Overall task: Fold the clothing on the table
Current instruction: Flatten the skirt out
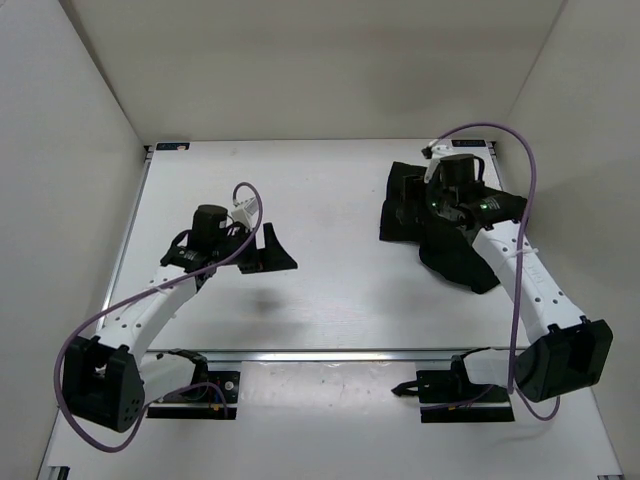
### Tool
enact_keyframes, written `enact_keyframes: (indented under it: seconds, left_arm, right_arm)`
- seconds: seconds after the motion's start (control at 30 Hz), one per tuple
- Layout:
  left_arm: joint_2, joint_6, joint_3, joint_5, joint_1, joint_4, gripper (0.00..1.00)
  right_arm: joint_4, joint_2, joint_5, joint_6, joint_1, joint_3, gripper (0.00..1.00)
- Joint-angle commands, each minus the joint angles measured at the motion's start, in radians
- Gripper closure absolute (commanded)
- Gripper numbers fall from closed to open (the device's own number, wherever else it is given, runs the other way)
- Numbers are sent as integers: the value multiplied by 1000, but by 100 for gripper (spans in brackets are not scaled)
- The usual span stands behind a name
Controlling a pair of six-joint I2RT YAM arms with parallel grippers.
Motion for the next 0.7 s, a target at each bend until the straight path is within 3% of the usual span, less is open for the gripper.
enact_keyframes:
  seconds: [0.0,0.3,0.53,0.67]
  left_arm:
    - [-65,46,-34,-8,15,-61,2]
    - [-220,144,-3,-129,18,-130,2]
    - [-131,161,-5,-97,36,-118,1]
    - [-101,160,-45,-75,74,-76,2]
  right_arm:
    - [1,32,18,-108,54,33,31]
    - [98,231,78,-292,71,55,26]
    - [167,434,262,-508,113,151,25]
    - [195,530,247,-522,98,183,26]
